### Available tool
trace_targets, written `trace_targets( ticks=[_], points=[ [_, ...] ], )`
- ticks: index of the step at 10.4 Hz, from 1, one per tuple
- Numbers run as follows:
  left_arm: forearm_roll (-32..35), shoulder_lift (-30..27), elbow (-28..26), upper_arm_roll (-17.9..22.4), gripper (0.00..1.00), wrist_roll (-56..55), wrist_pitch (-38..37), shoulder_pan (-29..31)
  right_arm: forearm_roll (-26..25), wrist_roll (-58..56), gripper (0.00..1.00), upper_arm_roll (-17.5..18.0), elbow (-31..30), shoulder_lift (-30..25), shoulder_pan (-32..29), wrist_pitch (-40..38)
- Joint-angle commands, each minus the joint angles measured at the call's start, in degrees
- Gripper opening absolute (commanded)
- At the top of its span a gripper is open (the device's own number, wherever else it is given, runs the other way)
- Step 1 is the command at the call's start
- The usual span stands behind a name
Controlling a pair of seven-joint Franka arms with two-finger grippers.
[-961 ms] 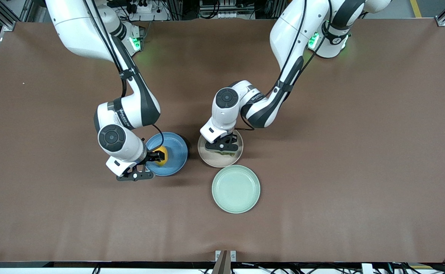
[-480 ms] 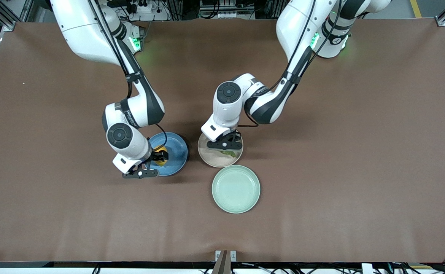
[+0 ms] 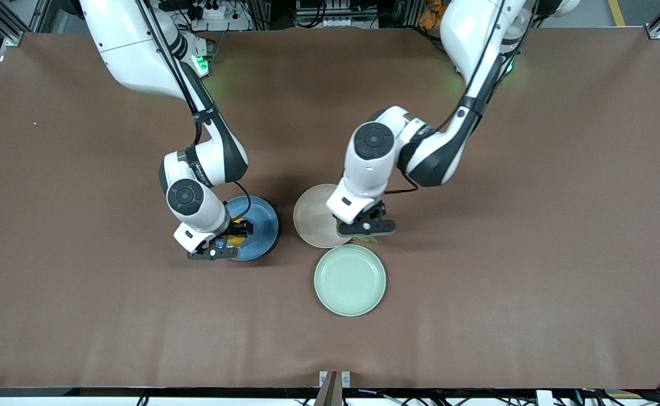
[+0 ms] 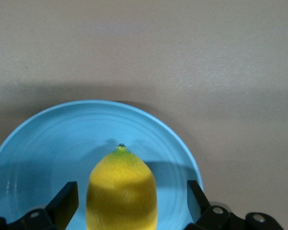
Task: Pick lemon and lettuce from blue and beige plates
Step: 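Close the left gripper on the lettuce while the right gripper grasps the lemon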
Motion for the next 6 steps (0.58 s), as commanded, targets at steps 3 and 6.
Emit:
trace_targets(
  ticks=[3, 6],
  points=[
    [2.0, -2.1, -1.1, -0.3, 0.0, 5.9, -4.5, 5.7, -0.8, 2.9, 1.0, -0.1, -4.8, -0.3, 1.7, 6.4],
    [2.0, -2.4, -1.1, -0.3, 0.0, 14.3, -6.0, 11.9, -0.9, 3.4, 1.0, -0.1, -5.1, 0.8, 2.0, 8.9]
  ],
)
